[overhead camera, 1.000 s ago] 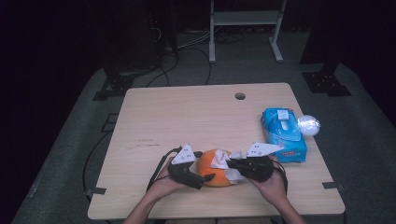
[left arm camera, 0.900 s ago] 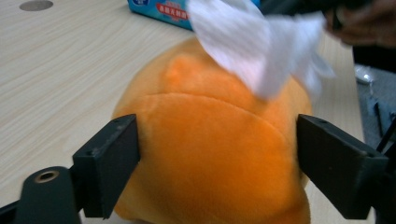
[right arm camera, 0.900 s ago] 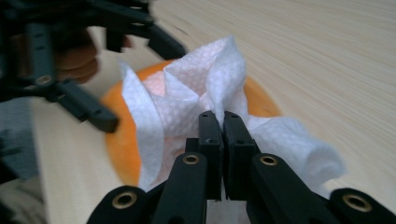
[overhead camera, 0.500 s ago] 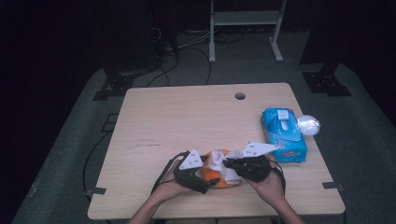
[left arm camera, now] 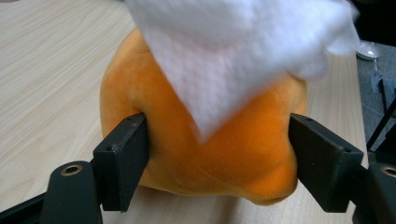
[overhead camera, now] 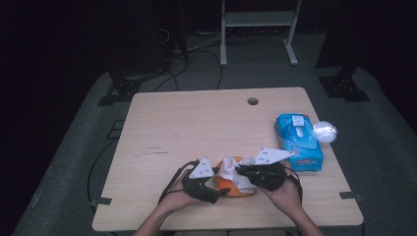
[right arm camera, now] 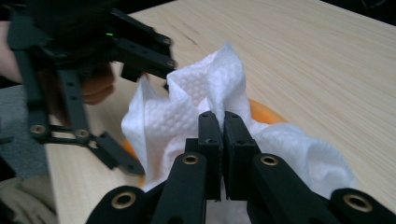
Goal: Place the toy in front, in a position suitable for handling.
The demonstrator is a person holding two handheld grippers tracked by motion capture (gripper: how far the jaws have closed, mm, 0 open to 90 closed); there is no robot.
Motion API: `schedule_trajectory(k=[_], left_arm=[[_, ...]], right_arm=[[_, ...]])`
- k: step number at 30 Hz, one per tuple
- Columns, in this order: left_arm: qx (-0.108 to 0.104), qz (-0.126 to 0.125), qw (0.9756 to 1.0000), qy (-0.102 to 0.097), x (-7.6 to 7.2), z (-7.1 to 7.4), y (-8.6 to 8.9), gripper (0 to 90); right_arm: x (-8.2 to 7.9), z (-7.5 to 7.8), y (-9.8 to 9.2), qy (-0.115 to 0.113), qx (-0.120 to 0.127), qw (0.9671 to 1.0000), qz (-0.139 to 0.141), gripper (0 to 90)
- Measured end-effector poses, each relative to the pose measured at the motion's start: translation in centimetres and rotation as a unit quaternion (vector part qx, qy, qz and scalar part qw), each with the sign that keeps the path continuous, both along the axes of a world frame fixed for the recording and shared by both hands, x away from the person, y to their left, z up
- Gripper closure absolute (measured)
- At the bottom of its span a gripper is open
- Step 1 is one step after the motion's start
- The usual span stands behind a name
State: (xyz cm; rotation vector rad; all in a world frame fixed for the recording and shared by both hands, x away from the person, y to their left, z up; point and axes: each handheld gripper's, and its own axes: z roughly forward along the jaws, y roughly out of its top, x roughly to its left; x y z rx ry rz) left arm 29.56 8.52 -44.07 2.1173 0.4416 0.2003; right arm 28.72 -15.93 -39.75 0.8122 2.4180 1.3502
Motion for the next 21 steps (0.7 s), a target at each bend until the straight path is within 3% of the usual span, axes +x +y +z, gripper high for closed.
schedule_trajectory(k=[3, 5, 9, 12, 15, 21], left_arm=[[-0.017, 0.007, 0.9996, 0.02, 0.3, 0.1, 0.0, 18.8], [-0.011, 0.005, 0.9998, 0.016, 0.2, 0.1, -0.2, 21.5], [-0.013, 0.005, 0.9997, 0.018, 0.2, 0.1, -0.5, 23.4], [-0.005, 0.001, 0.9999, 0.017, 0.0, -0.1, -0.6, 23.5], [-0.001, 0.003, 0.9999, 0.016, 0.1, -0.3, -0.4, 23.8], [0.003, 0.002, 0.9999, 0.011, 0.0, -0.4, -0.6, 22.5]], right_arm=[[0.4, -0.4, -0.9, 0.017, 0.001, 0.9997, -0.015, 86.8], [0.3, -0.4, -0.9, 0.022, 0.004, 0.9997, -0.011, 86.9], [-0.5, -0.1, 0.5, 0.029, 0.024, 0.9989, 0.029, 86.9], [-1.0, -0.5, 2.2, 0.032, 0.017, 0.9979, 0.054, 87.0], [-0.5, -0.5, 2.2, 0.029, 0.015, 0.9987, 0.039, 87.0], [1.0, -0.6, -0.9, 0.033, 0.023, 0.9989, -0.026, 86.9]])
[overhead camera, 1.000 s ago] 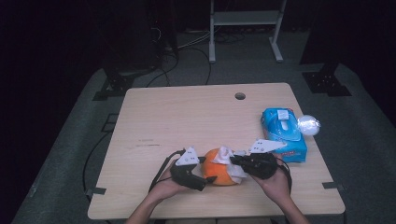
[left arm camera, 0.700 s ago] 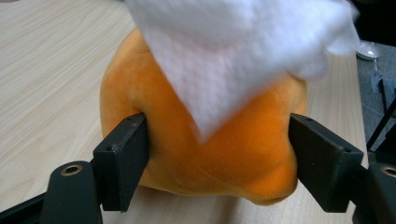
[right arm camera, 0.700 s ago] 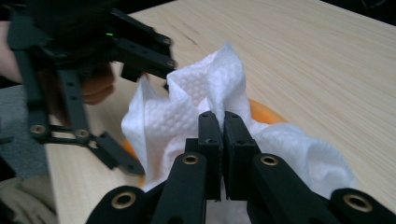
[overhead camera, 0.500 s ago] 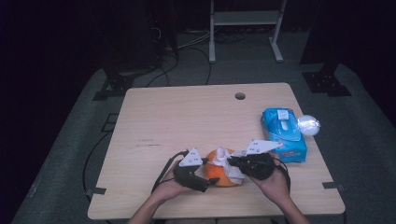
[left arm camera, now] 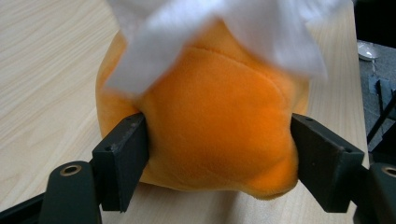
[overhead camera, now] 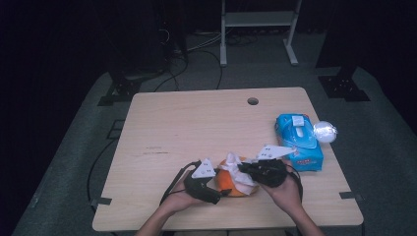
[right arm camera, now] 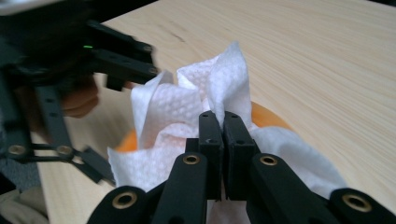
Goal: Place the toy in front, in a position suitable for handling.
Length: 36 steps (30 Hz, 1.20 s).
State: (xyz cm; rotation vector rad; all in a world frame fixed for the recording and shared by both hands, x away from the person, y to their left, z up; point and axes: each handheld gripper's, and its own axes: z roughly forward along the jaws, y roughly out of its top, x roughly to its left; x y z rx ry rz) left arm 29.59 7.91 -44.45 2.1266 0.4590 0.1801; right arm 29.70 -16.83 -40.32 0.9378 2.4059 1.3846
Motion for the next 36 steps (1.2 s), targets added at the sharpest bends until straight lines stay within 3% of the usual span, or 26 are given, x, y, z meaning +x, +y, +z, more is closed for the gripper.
schedule_trajectory(k=[3, 5, 6, 8, 10, 19, 22, 27, 33, 36], left_arm=[[-0.015, -0.003, 0.9999, 0.004, 0.3, 0.7, 0.1, 16.6], [-0.041, 0.0, 0.9991, 0.001, 0.4, 1.3, 0.3, 15.5], [-0.044, 0.004, 0.999, -0.003, 0.4, 1.5, 0.3, 15.6], [-0.029, 0.008, 0.9995, -0.006, 0.4, 1.3, 0.2, 16.8], [-0.028, 0.011, 0.9995, 0.0, 0.4, 0.8, 0.3, 18.1], [-0.035, -0.001, 0.9992, 0.018, 0.6, 0.5, 0.7, 17.8], [-0.046, 0.003, 0.9989, 0.01, 0.7, 0.9, 0.4, 14.9], [-0.037, 0.007, 0.9993, 0.01, 0.9, 0.4, 0.6, 18.7], [-0.031, 0.01, 0.9994, 0.015, 0.8, 0.0, 1.0, 20.8], [-0.039, 0.004, 0.9992, 0.01, 0.9, 0.8, 1.0, 17.9]], right_arm=[[-0.1, -0.3, -0.6, 0.007, 0.008, 0.9999, -0.003, 86.9], [-0.5, -0.4, -0.2, 0.008, 0.014, 0.9997, 0.02, 86.8], [-0.7, -0.4, 0.3, 0.009, 0.014, 0.9994, 0.031, 86.8], [-1.1, -0.5, 1.1, 0.004, 0.011, 0.9988, 0.047, 86.6], [-1.1, -0.4, 1.3, 0.0, 0.005, 0.9991, 0.043, 86.7], [-0.2, -1.0, -1.8, 0.021, 0.028, 0.9994, 0.003, 86.7], [-0.4, -1.0, -1.7, 0.024, 0.034, 0.9991, 0.001, 86.7], [-0.9, -0.8, -1.0, 0.009, 0.037, 0.9991, 0.018, 86.6], [-0.4, -1.1, -2.3, 0.015, 0.026, 0.9995, -0.007, 86.7], [-0.3, -1.3, -2.7, 0.021, 0.027, 0.9994, -0.011, 86.6]])
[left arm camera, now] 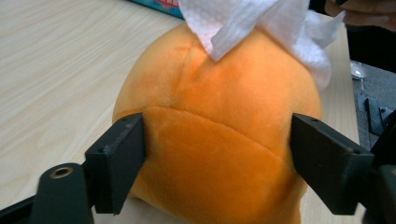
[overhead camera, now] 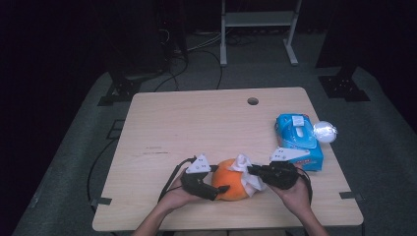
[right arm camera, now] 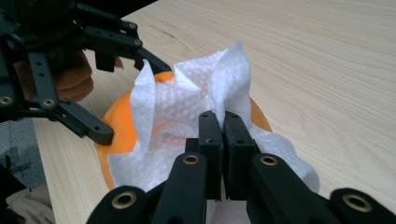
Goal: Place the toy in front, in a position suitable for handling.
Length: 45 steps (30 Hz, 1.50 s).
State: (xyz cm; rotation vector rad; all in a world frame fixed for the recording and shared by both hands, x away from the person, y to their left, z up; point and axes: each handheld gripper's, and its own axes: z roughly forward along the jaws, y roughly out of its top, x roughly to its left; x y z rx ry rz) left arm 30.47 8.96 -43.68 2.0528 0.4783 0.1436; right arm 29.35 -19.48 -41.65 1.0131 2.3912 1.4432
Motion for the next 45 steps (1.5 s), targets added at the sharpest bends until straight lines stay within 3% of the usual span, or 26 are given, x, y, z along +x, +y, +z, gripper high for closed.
schedule_trajectory(k=[2, 4, 8, 19, 21, 25, 29, 34, 39, 42, 45], left_arm=[[-0.023, 0.002, 0.9996, -0.013, 0.1, 0.6, 0.0, 17.5], [-0.02, 0.005, 0.9996, -0.017, 0.2, 0.7, -0.2, 17.5], [-0.015, 0.004, 0.9999, -0.002, 0.4, -0.1, -0.1, 21.5], [-0.004, 0.005, 1.0, -0.003, 0.0, -0.5, 0.1, 23.5], [-0.001, 0.004, 1.0, -0.003, 0.0, -0.6, 0.3, 23.5], [-0.001, 0.004, 1.0, 0.001, 0.1, -0.7, 0.5, 23.5], [0.001, 0.004, 1.0, 0.001, 0.0, -0.7, 0.6, 23.5], [0.001, 0.004, 1.0, 0.001, 0.0, -0.7, 0.6, 23.5], [-0.001, 0.005, 1.0, 0.001, 0.1, -0.8, 0.7, 23.5], [-0.001, 0.003, 1.0, 0.001, 0.1, -0.8, 0.7, 23.5], [-0.002, 0.006, 1.0, 0.001, 0.0, -0.8, 0.6, 23.5]], right_arm=[[-0.1, 0.0, 0.3, -0.006, 0.0, 1.0, 0.005, 86.6], [-0.3, 0.1, 0.8, -0.007, 0.015, 0.9995, 0.026, 86.6], [-0.5, 0.2, 1.6, -0.021, 0.003, 0.9992, 0.034, 86.7], [0.7, -1.0, -0.7, 0.024, 0.008, 0.9997, 0.001, 86.6], [0.7, -1.0, -1.0, 0.025, 0.002, 0.9997, -0.006, 86.6], [0.3, -0.4, -0.7, 0.013, 0.024, 0.9996, 0.005, 86.6], [0.1, -0.4, -0.3, 0.01, 0.014, 0.9998, 0.014, 86.6], [0.9, -1.4, -1.1, 0.038, -0.009, 0.9991, -0.019, 86.6], [0.3, -0.2, -1.1, 0.025, 0.036, 0.999, 0.004, 86.6], [0.1, -0.5, -0.6, 0.026, 0.02, 0.9993, 0.017, 86.6], [0.5, -1.4, -0.8, 0.05, 0.016, 0.9986, 0.01, 86.6]])
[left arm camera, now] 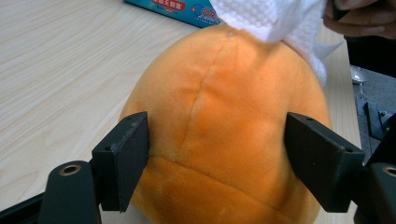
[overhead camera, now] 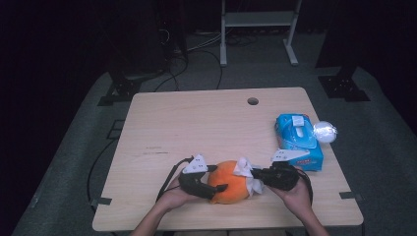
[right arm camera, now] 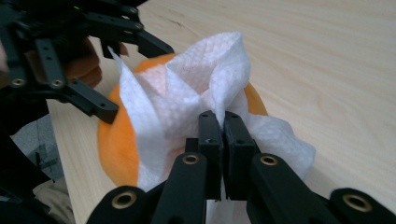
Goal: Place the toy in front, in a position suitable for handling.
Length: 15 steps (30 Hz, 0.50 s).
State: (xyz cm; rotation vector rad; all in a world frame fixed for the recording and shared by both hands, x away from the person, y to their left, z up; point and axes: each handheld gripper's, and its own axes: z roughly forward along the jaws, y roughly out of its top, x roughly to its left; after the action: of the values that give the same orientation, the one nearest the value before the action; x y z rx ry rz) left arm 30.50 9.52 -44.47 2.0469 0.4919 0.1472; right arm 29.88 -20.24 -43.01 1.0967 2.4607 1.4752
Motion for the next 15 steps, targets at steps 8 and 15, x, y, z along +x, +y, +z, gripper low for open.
schedule_trajectory(k=[8, 15], left_arm=[[0.001, 0.0, 1.0, 0.0, 0.1, -0.1, -0.1, 23.5], [0.004, -0.001, 1.0, -0.006, -0.2, 0.0, -0.4, 23.4]], right_arm=[[-0.2, 0.8, -0.1, -0.015, 0.014, 0.9998, -0.008, 86.6], [0.2, 0.1, -0.1, -0.006, -0.012, 0.9997, -0.019, 86.4]])
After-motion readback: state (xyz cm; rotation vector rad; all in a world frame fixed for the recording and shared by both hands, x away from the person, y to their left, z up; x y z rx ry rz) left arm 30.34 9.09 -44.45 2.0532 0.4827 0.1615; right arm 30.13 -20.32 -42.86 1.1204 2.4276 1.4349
